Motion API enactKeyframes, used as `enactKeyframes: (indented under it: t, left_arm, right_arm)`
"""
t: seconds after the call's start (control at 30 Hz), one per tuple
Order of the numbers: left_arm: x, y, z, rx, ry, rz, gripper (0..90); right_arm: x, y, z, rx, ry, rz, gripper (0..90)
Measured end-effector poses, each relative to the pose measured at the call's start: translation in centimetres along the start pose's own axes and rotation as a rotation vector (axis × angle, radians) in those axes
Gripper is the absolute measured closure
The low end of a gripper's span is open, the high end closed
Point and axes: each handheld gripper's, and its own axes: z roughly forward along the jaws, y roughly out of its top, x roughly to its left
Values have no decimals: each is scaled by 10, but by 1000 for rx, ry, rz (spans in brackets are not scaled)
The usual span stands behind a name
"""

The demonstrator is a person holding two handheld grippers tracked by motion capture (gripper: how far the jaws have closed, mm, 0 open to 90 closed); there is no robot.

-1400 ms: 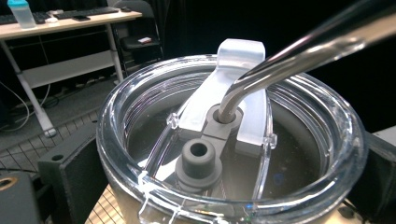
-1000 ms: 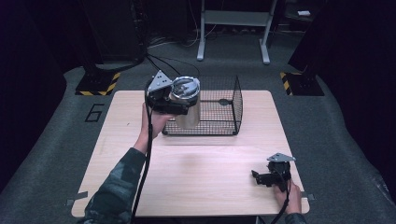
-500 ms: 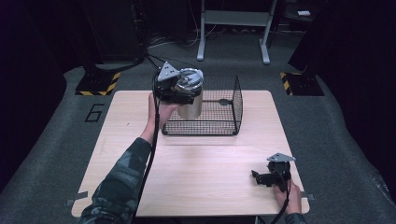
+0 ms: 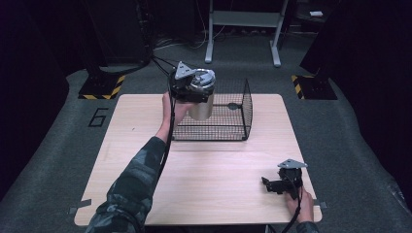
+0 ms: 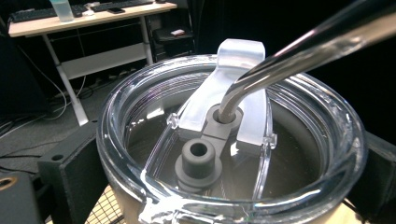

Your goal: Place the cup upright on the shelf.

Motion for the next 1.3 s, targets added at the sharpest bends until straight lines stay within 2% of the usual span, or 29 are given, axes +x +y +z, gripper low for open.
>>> enactKeyframes:
  t: [0.1, 0.17, 0.47, 0.53, 0.73, 0.83, 1.3]
  left_arm:
    - [0, -2, 6, 2, 10, -7, 39]
    - [1, -3, 10, 5, 23, 3, 39]
    - [7, -10, 26, 11, 69, -26, 39]
    - [9, -12, 28, 29, 77, -10, 39]
    - [12, -19, 38, 41, 96, -53, 39]
    - [13, -22, 44, 52, 115, -50, 39]
    - [17, -39, 64, 95, 139, -81, 39]
  right_arm:
    - [0, 0, 0, 0, 0, 0, 0]
    - [0, 0, 0, -1, 0, -1, 0]
    - [0, 0, 0, -2, 0, -2, 0]
    - [0, 0, 0, 7, 3, -3, 0]
    - [0, 0, 0, 5, 3, -1, 0]
    - [0, 0, 0, 6, 2, -1, 0]
    - [0, 0, 0, 1, -3, -1, 0]
